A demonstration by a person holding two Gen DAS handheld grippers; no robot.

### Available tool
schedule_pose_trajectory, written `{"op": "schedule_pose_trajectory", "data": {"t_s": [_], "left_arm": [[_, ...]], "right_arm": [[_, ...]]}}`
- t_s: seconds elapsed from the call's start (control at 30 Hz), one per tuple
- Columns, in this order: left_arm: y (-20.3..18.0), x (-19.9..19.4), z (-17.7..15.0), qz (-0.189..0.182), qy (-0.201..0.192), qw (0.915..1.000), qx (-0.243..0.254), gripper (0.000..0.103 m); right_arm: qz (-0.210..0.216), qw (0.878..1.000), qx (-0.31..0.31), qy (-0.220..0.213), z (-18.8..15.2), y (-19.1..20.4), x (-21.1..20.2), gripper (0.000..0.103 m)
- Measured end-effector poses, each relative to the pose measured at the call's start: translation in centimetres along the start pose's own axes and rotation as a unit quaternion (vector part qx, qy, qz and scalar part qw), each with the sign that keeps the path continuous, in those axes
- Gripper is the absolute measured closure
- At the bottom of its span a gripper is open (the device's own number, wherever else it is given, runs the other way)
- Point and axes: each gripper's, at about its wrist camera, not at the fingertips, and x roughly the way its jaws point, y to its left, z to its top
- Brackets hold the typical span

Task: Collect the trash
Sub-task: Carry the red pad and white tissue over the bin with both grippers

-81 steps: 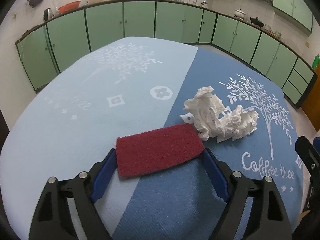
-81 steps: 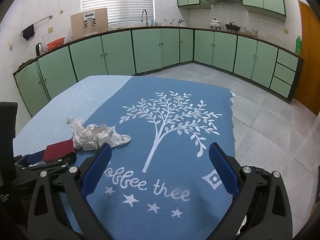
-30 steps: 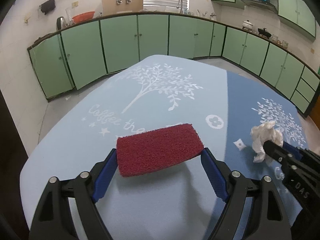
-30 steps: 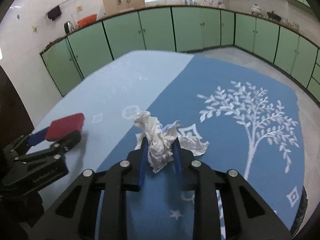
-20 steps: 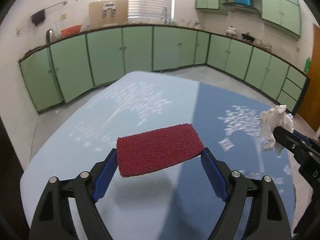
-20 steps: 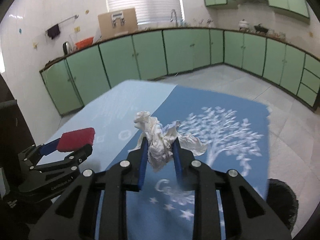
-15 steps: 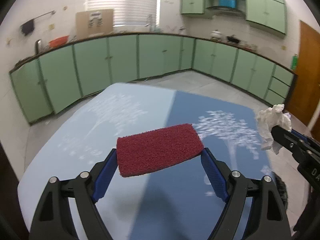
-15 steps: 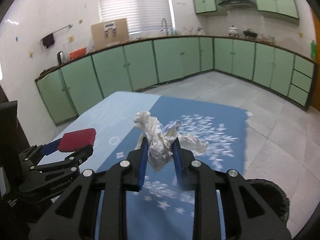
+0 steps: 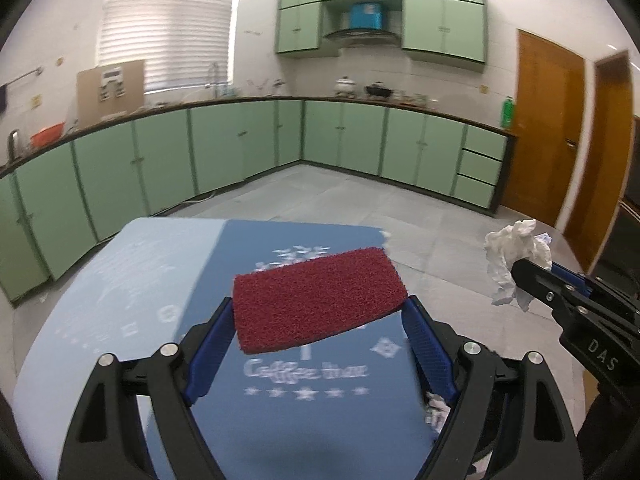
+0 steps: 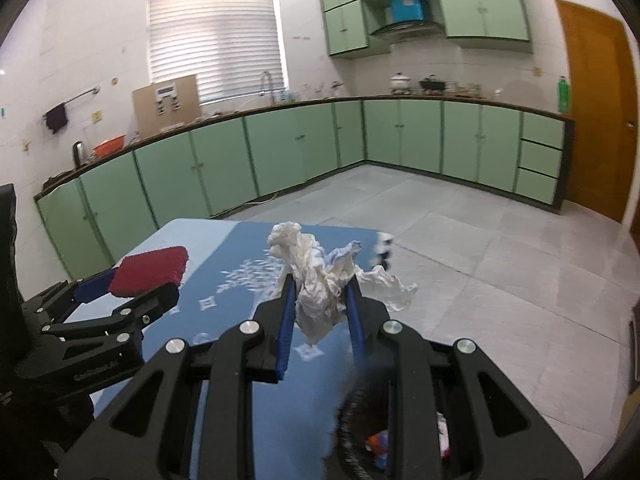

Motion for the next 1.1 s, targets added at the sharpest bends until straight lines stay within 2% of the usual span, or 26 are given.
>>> {"op": "schedule_pose_trajectory", "data": {"t_s": [0.2,0.5,0.83,1.1], "left_arm": [[-4.3,0.3,-0.2,-0.038,0.002,0.9989,0.029,0.021],[-9.4,2.2,-1.7,-0.085,0.016,0.9949,0.051,0.021],[-12.9,5.3,-3.1,-0.135,0.037,0.9876,0.071,0.021],[-14.5,8.7,-5.3,-0.143,0.064,0.9837,0.088,0.021]], "right_arm": [[-0.043,0.999,0.024,0.001,-1.8,-4.4,-1.8,0.080],[-0.084,0.995,0.051,0.012,-4.6,-8.9,-2.6,0.080],[-0.113,0.990,0.077,0.034,-7.2,-11.9,-1.5,0.079],[-0.121,0.986,0.097,0.058,-9.1,-13.8,0.6,0.079]]}}
